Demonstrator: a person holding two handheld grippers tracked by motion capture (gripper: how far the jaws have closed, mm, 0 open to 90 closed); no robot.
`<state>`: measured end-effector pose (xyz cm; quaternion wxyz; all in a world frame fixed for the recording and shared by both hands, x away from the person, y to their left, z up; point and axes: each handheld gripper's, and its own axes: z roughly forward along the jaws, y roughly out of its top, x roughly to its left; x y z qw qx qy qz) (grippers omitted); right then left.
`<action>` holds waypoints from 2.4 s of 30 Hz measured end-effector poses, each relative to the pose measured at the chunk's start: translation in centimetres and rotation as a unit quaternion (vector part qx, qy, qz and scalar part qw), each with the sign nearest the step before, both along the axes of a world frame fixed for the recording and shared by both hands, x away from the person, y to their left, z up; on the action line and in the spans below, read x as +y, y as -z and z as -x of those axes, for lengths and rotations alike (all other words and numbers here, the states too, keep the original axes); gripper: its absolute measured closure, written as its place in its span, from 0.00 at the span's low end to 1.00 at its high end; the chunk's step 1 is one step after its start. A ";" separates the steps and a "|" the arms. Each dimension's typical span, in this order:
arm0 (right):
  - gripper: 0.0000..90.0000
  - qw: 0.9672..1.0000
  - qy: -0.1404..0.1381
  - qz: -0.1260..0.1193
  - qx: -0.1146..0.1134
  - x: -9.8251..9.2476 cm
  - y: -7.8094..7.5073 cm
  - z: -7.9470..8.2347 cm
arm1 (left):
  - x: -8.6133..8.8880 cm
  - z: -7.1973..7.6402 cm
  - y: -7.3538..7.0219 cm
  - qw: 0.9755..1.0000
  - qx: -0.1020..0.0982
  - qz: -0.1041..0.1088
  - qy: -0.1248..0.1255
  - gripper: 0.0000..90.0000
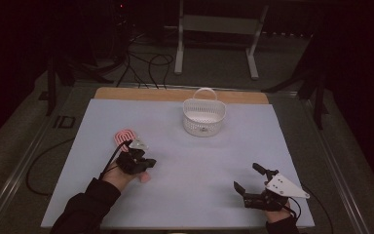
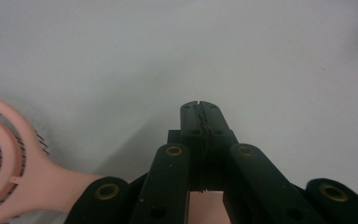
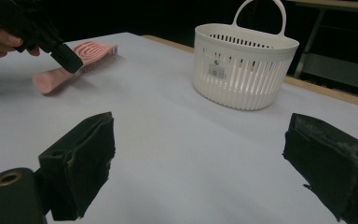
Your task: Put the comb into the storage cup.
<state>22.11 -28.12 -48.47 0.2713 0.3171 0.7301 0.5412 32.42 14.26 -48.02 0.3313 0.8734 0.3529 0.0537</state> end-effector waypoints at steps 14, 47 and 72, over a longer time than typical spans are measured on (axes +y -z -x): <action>0.10 1.000 0.001 -0.001 -0.002 0.1 -0.1 0.1 | -0.3 0.7 0.5 0.998 0.036 -0.047 0.017 1.00; 0.10 1.000 0.000 -0.004 0.000 0.1 -0.1 0.1 | 5.3 2.2 0.1 0.996 0.053 -0.071 -0.011 1.00; 0.10 1.000 -0.002 -0.006 0.003 0.1 0.0 0.0 | 8.7 2.5 -0.6 0.991 0.052 -0.115 -0.034 1.00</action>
